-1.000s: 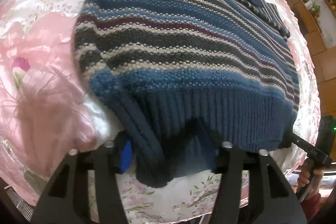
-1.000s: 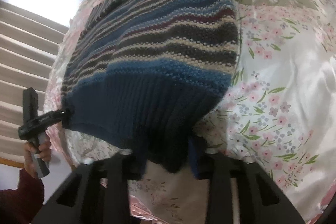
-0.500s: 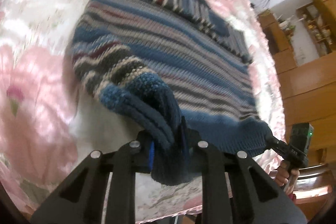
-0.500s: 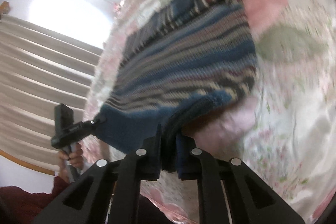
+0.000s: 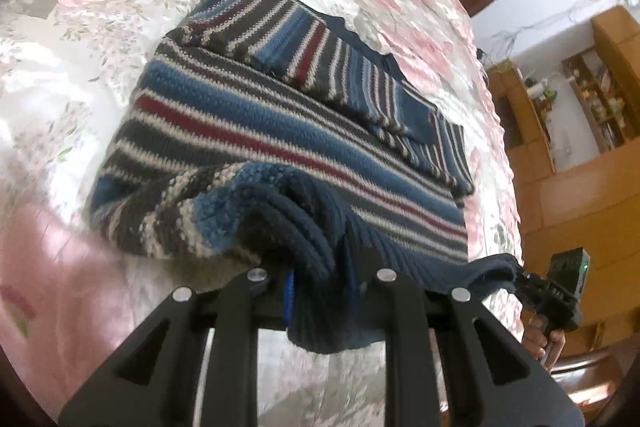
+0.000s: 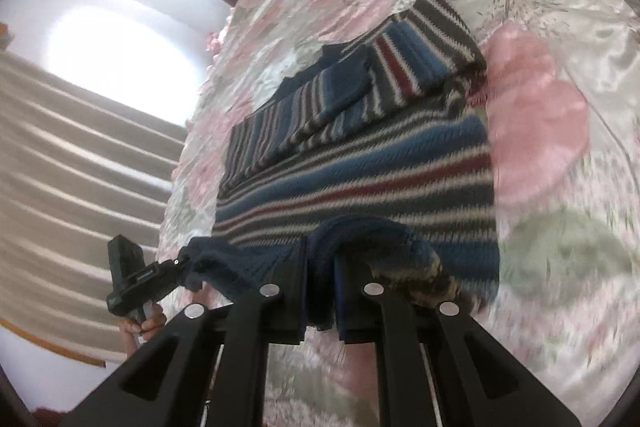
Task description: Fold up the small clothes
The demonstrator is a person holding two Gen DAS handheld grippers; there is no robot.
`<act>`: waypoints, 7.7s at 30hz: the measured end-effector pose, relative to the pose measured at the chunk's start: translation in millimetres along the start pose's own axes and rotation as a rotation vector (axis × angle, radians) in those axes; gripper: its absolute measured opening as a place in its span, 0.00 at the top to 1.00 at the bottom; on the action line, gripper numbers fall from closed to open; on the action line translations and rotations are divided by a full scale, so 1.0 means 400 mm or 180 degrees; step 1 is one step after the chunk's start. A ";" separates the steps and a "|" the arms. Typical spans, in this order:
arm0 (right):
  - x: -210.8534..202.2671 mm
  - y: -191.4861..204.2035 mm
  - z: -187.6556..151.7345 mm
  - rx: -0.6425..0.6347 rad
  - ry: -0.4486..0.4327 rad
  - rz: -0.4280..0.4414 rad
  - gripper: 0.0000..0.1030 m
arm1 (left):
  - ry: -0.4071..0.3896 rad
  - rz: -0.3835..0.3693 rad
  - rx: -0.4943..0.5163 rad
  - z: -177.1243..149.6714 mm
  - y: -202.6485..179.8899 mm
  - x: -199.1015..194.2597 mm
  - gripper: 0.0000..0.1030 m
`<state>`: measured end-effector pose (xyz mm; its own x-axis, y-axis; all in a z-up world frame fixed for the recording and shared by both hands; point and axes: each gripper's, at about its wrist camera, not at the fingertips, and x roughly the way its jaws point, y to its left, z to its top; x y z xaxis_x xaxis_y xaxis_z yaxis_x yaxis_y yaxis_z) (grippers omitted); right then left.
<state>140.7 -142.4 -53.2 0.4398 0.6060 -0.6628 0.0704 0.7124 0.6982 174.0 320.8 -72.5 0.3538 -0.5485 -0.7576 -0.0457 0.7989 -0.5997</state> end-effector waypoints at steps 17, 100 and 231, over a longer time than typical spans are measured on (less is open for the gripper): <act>0.216 -0.159 0.167 0.0501 0.0275 -0.0277 0.84 | 0.0285 0.0104 -0.0267 0.133 0.079 0.181 0.66; 0.144 0.139 0.499 -0.0982 -0.0374 -0.0634 0.92 | -0.0665 0.0546 0.1521 0.438 -0.171 0.080 0.92; 0.244 -0.197 0.371 -0.0245 0.0318 -0.0952 0.69 | 0.0009 0.1125 0.1257 0.307 -0.045 0.285 0.48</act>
<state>310.9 -191.9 -132.9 0.3196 0.3949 -0.8613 0.1138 0.8864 0.4487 329.9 274.2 -116.3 0.3780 -0.2290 -0.8970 0.1939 0.9670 -0.1652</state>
